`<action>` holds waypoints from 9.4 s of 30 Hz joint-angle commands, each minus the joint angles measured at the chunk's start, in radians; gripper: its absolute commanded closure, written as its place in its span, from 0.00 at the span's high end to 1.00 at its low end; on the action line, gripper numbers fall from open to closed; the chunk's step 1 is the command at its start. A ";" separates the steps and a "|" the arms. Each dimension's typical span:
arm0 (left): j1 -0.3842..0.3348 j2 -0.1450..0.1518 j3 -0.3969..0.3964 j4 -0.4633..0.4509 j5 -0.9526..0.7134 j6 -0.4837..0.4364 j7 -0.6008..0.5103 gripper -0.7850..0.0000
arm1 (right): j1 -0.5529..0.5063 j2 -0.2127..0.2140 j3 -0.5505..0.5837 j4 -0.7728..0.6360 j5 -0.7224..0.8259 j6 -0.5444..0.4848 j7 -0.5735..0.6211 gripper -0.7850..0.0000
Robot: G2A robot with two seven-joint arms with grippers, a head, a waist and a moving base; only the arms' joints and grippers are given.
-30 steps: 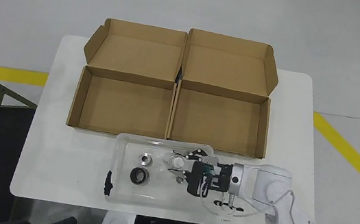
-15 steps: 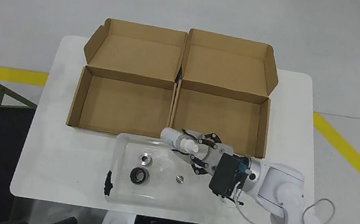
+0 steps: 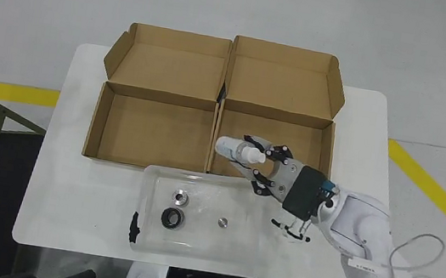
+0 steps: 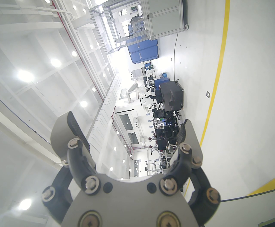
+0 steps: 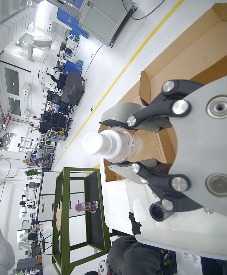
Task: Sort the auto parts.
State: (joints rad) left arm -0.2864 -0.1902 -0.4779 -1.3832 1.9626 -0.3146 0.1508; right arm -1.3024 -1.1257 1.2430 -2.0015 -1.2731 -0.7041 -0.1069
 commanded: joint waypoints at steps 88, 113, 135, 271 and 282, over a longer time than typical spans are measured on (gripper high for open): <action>0.000 0.000 0.000 0.000 0.000 0.000 0.000 1.00 | 0.136 -0.021 -0.141 0.094 0.044 -0.152 0.443 1.00; 0.000 0.000 0.000 0.000 0.000 0.000 0.000 1.00 | 0.012 0.010 -0.231 0.032 -0.180 -0.231 0.571 1.00; 0.000 0.000 0.000 0.000 0.000 0.000 0.000 1.00 | 0.041 0.015 -0.327 0.053 -0.239 -0.253 0.730 0.92; 0.000 0.000 0.000 0.000 0.000 0.000 0.000 1.00 | 0.542 -0.032 -0.357 0.620 -0.102 -0.082 0.597 0.11; 0.000 0.000 0.000 0.000 0.000 0.000 0.000 1.00 | 0.569 -0.046 -0.382 0.660 -0.094 -0.077 0.593 0.39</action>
State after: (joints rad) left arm -0.2864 -0.1902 -0.4779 -1.3832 1.9626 -0.3146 0.1508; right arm -0.7330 -1.1713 0.8612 -1.3416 -1.3695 -0.7810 0.4867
